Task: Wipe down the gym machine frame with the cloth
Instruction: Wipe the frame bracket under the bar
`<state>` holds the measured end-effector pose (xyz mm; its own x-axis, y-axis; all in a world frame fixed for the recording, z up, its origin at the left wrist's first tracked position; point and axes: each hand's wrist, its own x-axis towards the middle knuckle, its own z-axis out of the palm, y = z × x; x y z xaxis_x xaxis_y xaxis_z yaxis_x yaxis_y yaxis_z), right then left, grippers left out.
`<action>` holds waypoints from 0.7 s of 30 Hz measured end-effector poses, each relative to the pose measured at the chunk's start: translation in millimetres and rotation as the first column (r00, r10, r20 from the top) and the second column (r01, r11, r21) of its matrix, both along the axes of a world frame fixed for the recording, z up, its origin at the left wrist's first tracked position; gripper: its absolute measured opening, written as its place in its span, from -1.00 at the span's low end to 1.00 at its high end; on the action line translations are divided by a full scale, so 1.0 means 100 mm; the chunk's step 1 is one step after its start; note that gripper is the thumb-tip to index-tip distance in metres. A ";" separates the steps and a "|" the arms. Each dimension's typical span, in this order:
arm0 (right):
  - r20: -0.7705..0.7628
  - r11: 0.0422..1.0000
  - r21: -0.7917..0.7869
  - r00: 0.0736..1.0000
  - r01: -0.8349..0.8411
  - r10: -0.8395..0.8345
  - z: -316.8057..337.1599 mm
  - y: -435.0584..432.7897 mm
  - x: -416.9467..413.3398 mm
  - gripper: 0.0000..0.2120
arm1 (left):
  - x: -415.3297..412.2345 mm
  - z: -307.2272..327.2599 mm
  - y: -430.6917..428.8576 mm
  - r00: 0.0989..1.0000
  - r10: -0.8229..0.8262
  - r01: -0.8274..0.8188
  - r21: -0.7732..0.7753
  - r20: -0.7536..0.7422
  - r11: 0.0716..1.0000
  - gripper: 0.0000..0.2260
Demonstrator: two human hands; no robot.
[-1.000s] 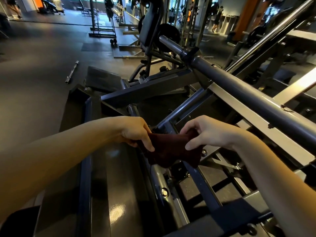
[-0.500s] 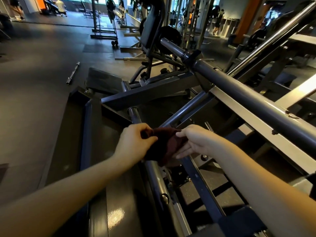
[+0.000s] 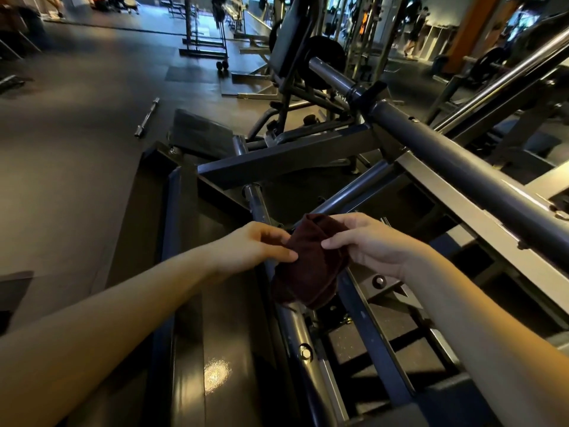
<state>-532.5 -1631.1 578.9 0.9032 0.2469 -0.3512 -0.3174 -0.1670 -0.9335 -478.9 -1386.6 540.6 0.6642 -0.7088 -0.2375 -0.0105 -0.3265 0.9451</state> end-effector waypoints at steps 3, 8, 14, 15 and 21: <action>0.241 0.950 -0.311 0.969 0.028 0.050 -0.01 0.10 -0.01 -0.74 | -0.04 -0.02 -0.06 0.982 0.177 -0.176 0.012 -0.066 0.984 -0.79; 0.477 0.755 -0.646 0.830 0.108 0.290 -0.25 0.37 -0.11 -0.73 | -0.13 -0.05 -0.21 0.776 0.581 -0.574 0.106 -0.246 0.812 -0.85; 0.395 0.761 -0.649 0.852 -0.006 0.343 -0.40 0.40 -0.06 -0.74 | -0.11 -0.04 -0.15 0.530 0.502 -0.703 -0.023 -0.683 0.711 -0.67; 0.391 0.760 -0.650 0.864 0.016 0.316 -0.44 0.42 -0.04 -0.68 | -0.10 -0.05 -0.14 0.531 0.498 -0.696 -0.019 -0.685 0.718 -0.67; 0.446 0.746 -0.646 0.874 0.164 0.194 -0.58 0.41 0.18 -0.66 | 0.03 -0.08 -0.03 0.762 0.419 -0.460 0.042 -0.494 0.887 -0.77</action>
<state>-514.2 -1589.8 521.2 0.9904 0.1356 0.0252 0.1226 -0.7810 -0.6124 -475.7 -1389.3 533.0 0.7239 -0.3970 -0.5642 0.5731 -0.1090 0.8122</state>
